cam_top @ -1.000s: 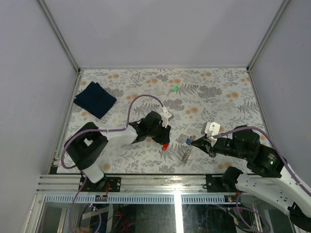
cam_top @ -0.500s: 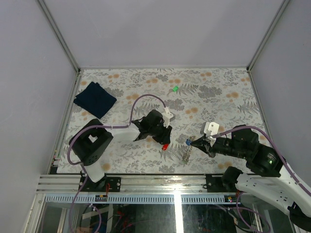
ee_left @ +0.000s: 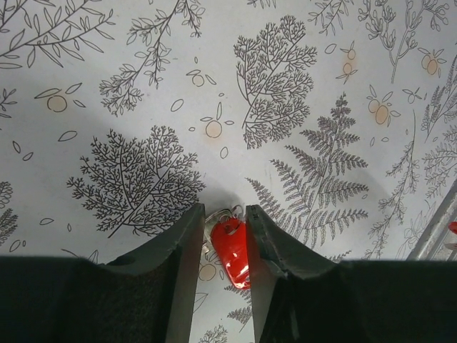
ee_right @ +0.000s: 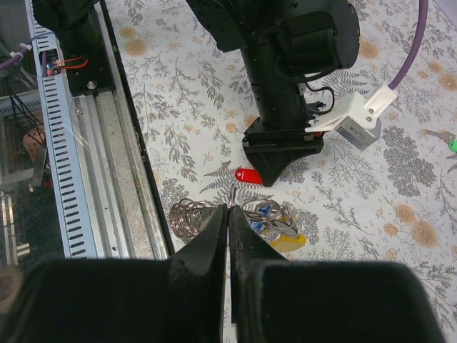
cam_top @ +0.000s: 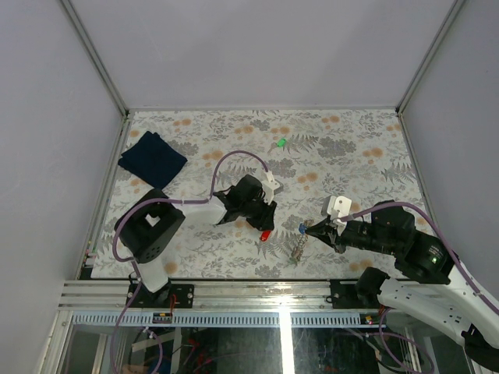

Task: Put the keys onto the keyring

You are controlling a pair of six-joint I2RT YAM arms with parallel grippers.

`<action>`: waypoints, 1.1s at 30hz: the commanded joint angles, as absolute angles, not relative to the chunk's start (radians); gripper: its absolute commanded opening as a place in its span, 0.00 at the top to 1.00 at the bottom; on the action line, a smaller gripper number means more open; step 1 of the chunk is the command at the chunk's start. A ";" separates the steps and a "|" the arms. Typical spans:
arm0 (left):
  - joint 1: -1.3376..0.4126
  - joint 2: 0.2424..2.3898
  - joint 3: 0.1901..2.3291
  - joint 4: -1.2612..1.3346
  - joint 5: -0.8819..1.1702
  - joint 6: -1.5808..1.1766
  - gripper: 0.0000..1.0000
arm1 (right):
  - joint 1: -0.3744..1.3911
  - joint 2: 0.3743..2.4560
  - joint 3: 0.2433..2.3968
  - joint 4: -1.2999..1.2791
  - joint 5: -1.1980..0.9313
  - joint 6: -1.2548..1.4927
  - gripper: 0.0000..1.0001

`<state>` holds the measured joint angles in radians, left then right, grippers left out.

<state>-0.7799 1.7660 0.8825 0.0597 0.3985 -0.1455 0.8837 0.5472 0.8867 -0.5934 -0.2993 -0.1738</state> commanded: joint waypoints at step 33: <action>-0.768 1.741 0.867 0.065 0.438 -0.121 0.82 | 0.887 0.559 0.917 -0.541 -0.316 -0.150 1.00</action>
<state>-0.7712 1.7676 0.8761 0.0525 0.4240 -0.1413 0.8837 0.5549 0.8867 -0.5938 -0.3004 -0.1638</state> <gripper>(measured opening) 0.186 0.010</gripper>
